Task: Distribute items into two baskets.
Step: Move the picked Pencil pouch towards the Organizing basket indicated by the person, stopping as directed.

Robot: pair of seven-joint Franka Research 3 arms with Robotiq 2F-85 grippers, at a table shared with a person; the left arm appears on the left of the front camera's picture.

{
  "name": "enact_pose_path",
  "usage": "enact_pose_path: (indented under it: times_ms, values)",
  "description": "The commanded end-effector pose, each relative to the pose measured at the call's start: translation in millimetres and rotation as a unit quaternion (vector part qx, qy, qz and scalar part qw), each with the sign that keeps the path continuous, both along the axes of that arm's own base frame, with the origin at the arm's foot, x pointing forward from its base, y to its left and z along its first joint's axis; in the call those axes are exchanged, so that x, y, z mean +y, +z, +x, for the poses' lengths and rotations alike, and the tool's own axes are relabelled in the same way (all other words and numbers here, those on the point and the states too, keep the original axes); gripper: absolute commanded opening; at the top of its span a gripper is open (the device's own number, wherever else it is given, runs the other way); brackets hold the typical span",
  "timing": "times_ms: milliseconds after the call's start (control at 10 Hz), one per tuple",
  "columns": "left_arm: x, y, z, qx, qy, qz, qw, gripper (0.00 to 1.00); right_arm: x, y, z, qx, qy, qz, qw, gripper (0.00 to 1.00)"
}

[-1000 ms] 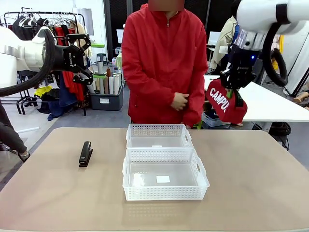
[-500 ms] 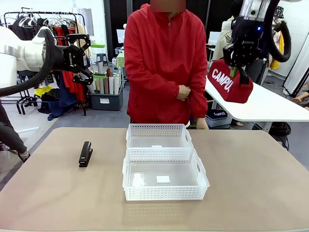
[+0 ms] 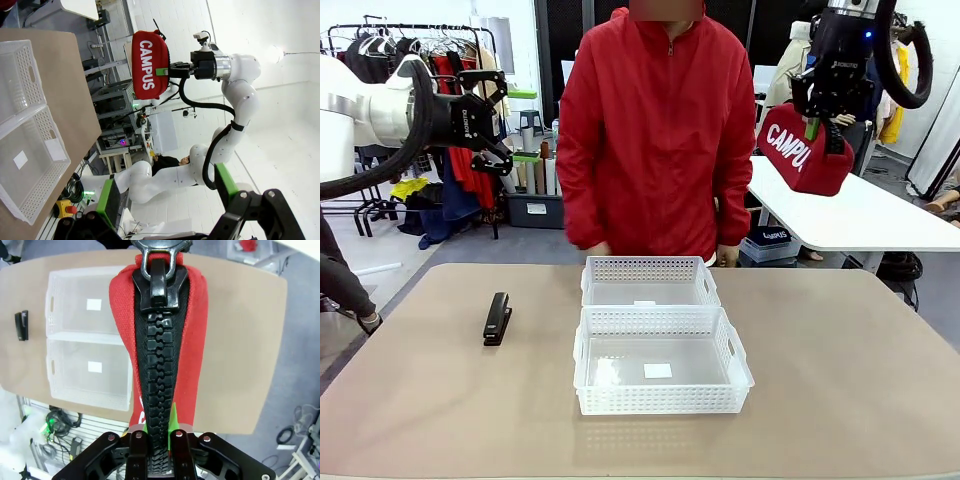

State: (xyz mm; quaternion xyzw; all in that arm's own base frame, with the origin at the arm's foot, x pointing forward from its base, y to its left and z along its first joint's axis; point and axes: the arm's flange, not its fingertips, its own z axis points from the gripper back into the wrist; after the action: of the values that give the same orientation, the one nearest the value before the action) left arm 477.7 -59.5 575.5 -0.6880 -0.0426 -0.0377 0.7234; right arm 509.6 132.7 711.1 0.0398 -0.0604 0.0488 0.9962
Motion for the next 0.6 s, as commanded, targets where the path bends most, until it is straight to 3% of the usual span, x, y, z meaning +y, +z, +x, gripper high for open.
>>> enact_pose_path:
  times_ms: [0, 500]
  values:
    - [0.4, 1.8, -0.6, -0.002, 0.001, -0.001, 1.000, 1.00, 2.6, 1.5, -4.2, -0.002, 0.002, 0.000, 1.000, 0.00]
    - [0.4, 1.8, -0.6, -0.002, 0.001, -0.001, 1.000, 1.00, 2.6, 1.5, -4.2, -0.002, 0.002, 0.000, 1.000, 0.00]
